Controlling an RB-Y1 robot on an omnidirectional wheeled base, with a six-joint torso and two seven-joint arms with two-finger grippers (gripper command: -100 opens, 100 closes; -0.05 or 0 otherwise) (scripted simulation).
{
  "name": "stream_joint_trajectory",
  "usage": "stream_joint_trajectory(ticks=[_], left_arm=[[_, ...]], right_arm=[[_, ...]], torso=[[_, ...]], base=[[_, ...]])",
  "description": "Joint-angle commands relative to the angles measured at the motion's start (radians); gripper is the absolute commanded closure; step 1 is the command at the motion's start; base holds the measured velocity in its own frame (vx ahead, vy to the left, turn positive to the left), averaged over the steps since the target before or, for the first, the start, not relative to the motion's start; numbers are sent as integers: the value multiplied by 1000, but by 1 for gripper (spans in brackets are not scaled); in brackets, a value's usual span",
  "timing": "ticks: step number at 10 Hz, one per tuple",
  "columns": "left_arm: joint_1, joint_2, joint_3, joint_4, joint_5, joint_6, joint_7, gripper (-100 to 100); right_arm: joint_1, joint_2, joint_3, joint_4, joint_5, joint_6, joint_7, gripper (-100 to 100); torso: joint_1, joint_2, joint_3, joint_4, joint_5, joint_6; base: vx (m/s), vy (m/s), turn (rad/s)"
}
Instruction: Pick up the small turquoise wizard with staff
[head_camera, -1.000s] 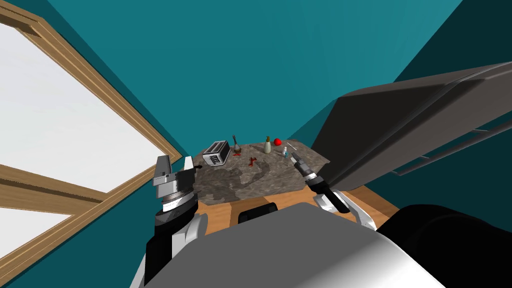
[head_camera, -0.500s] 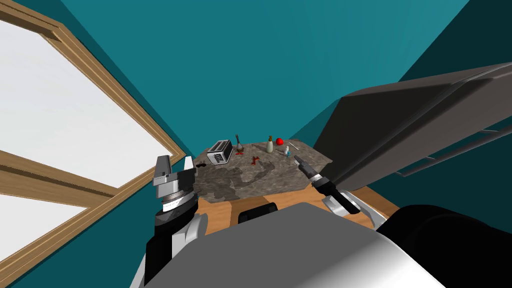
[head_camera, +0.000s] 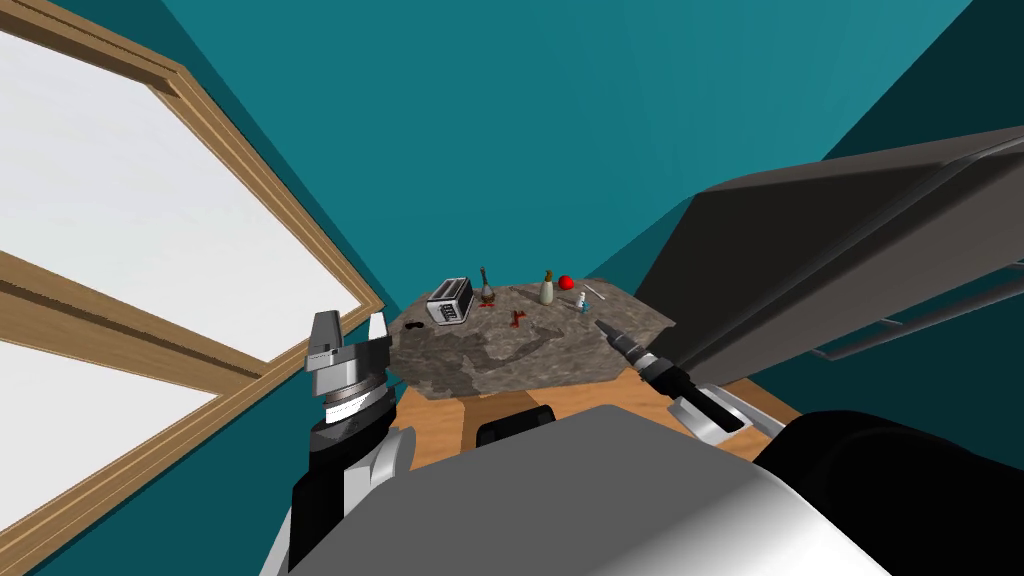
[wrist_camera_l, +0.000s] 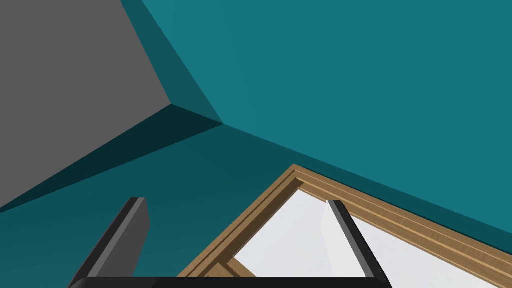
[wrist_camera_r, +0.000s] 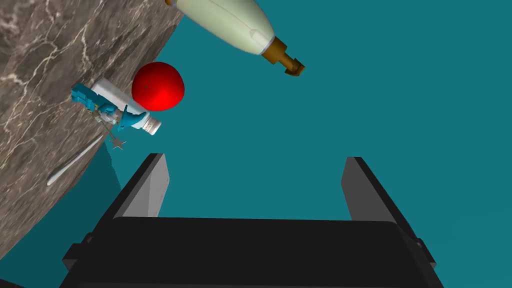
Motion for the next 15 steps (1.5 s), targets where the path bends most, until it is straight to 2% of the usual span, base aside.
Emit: stream_joint_trajectory(ticks=[1,2,3,4,5,6,7,8,10,11,13,14,15], left_arm=[[0,0,0,0,0,0,0,0],[0,0,0,0,0,0,0,0],[0,0,0,0,0,0,0,0],[0,0,0,0,0,0,0,0],[0,0,0,0,0,0,0,0],[0,0,0,0,0,0,0,0],[0,0,0,0,0,0,0,0],[0,0,0,0,0,0,0,0],[0,0,0,0,0,0,0,0],[0,0,0,0,0,0,0,0],[0,0,0,0,0,0,0,0],[0,0,0,0,0,0,0,0],[0,0,0,0,0,0,0,0]], right_arm=[[17,-50,-3,42,-11,17,4,-100],[17,-62,-3,42,-11,17,4,-100],[38,-100,-5,75,-22,32,8,-100],[38,-109,-5,75,-22,32,8,-100],[59,-148,-5,108,-34,50,12,-100],[59,-155,-5,108,-34,50,12,-100],[81,-190,-3,142,-46,70,16,-100],[81,-200,-3,142,-46,70,16,-100],[126,-270,5,212,-75,115,24,-100],[126,-286,5,212,-75,115,24,-100],[171,-356,20,282,-107,168,30,-100],[171,-367,20,282,-107,168,30,-100],[194,-405,31,316,-124,197,33,-100]], torso=[[0,0,0,0,0,0],[0,0,0,0,0,0],[0,0,0,0,0,0],[0,1,0,0,0,0],[0,0,0,0,0,0],[0,0,0,0,0,0],[0,0,0,0,0,0],[0,0,0,0,0,0],[0,0,0,0,0,0],[1,-1,-1,0,0,-1],[0,-1,-1,0,0,0],[0,-1,-1,0,0,-1],[-1,-1,-1,0,0,0]], base=[[-8,50,110],[-14,44,52],[-19,55,108],[-12,44,71],[-7,49,137],[-7,39,70],[-14,48,146],[-11,42,88],[-1,58,242],[5,46,92],[10,51,239],[4,34,162],[8,38,211]])
